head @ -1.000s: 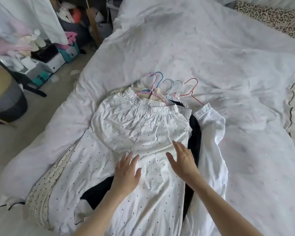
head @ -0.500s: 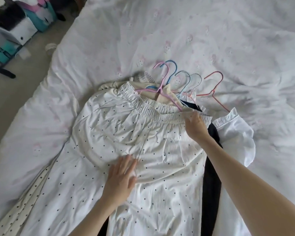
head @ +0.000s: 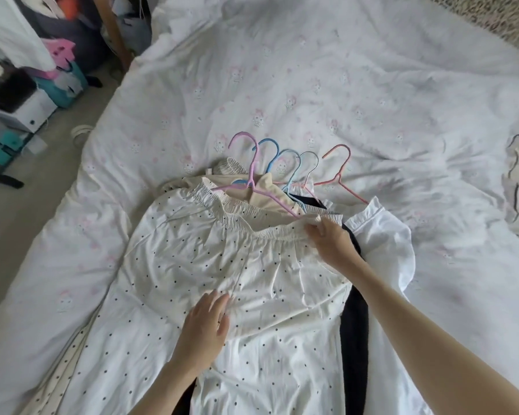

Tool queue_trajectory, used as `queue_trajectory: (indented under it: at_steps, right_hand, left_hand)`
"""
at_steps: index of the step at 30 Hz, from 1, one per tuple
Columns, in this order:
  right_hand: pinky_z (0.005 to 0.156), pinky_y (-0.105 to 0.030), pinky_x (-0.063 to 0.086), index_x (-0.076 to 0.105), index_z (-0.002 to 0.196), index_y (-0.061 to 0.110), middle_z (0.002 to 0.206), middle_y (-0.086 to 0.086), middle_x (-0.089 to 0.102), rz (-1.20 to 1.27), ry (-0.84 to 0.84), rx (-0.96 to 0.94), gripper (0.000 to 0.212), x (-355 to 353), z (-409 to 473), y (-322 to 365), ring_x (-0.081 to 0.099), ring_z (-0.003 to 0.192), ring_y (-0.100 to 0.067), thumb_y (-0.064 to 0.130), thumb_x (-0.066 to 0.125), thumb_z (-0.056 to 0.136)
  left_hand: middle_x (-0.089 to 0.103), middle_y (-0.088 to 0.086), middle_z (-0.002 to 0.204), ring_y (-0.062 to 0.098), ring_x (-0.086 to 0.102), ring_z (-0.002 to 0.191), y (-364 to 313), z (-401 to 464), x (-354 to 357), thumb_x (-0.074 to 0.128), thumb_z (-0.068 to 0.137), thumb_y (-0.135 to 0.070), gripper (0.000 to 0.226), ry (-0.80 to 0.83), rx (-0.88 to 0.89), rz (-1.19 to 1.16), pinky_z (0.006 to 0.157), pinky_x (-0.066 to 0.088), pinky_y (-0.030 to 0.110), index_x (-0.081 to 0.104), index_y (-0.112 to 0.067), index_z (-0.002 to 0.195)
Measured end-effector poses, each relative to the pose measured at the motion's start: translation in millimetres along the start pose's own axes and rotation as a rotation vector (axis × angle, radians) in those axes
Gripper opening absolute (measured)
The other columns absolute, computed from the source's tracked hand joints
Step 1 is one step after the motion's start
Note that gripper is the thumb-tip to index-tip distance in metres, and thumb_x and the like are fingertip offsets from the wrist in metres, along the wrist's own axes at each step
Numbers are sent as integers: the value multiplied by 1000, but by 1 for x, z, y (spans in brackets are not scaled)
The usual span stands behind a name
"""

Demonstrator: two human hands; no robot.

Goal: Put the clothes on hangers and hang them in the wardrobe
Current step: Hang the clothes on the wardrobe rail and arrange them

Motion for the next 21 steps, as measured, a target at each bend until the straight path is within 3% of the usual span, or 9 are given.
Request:
queue_trajectory:
  at_steps: [2, 5, 9, 11, 14, 17, 19, 21]
  right_hand:
    - [55, -32, 25, 42, 68, 13, 61, 3, 43, 11, -18, 11, 30, -16, -27, -2, 42, 64, -18, 23, 48, 96]
    - [59, -31, 27, 44, 70, 11, 66, -4, 45, 17, -98, 13, 28, -49, -75, -12, 42, 67, -21, 22, 47, 96]
    - [49, -29, 25, 49, 68, 11, 55, 3, 40, 83, -289, 46, 26, -101, -160, -51, 38, 55, -19, 18, 53, 93]
    - [53, -30, 23, 53, 76, 12, 55, 6, 40, 71, -374, 56, 19, -135, -216, -68, 39, 55, -17, 21, 53, 93]
    - [49, -24, 29, 41, 64, 22, 52, 9, 35, 57, -539, 34, 31, -193, -305, -94, 35, 51, -15, 21, 57, 90]
    - [53, -18, 36, 57, 75, 14, 55, 4, 44, 84, -675, 23, 27, -242, -406, -125, 44, 53, -12, 37, 54, 89]
    - [60, -24, 42, 62, 86, 16, 66, -3, 58, 97, -770, 39, 42, -266, -474, -155, 54, 63, -17, 54, 44, 83]
    - [66, -36, 45, 63, 87, 23, 74, -2, 63, 100, -885, 87, 34, -287, -545, -186, 56, 69, -17, 51, 44, 85]
  left_hand:
    - [41, -11, 138, 10, 35, 131, -25, -5, -23, 41, 95, -21, 39, -91, 76, -37, 107, 34, 37, 43, -23, 134]
    - [47, -5, 132, 10, 43, 125, -72, -21, -61, 41, 92, -21, 39, -256, 216, -59, 104, 40, 39, 50, -16, 129]
    - [47, -1, 133, 6, 37, 125, -136, -47, -104, 35, 94, -28, 40, -447, 324, -66, 105, 36, 31, 53, -11, 126]
    - [46, 2, 133, 12, 39, 126, -180, -66, -117, 33, 94, -27, 41, -513, 445, -64, 105, 36, 31, 50, -10, 126]
    - [41, 12, 140, 24, 35, 132, -251, -96, -124, 35, 93, -26, 46, -595, 564, -18, 107, 31, 39, 36, -9, 136]
    - [39, 15, 143, 26, 29, 135, -322, -127, -114, 36, 91, -39, 57, -605, 634, 34, 108, 22, 47, 29, -11, 140]
    - [54, 12, 128, 24, 41, 123, -374, -155, -98, 36, 91, -46, 56, -569, 750, 44, 105, 23, 48, 36, -13, 135]
    - [64, 6, 102, 22, 54, 99, -430, -194, -79, 33, 93, -51, 47, -530, 914, 18, 96, 32, 43, 47, -16, 121]
Point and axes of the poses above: each hand's wrist, its own z-axis towards the middle knuckle, its own x-axis out of the palm, y = z × x, the point moved 8 cm from there along z, towards the middle knuckle
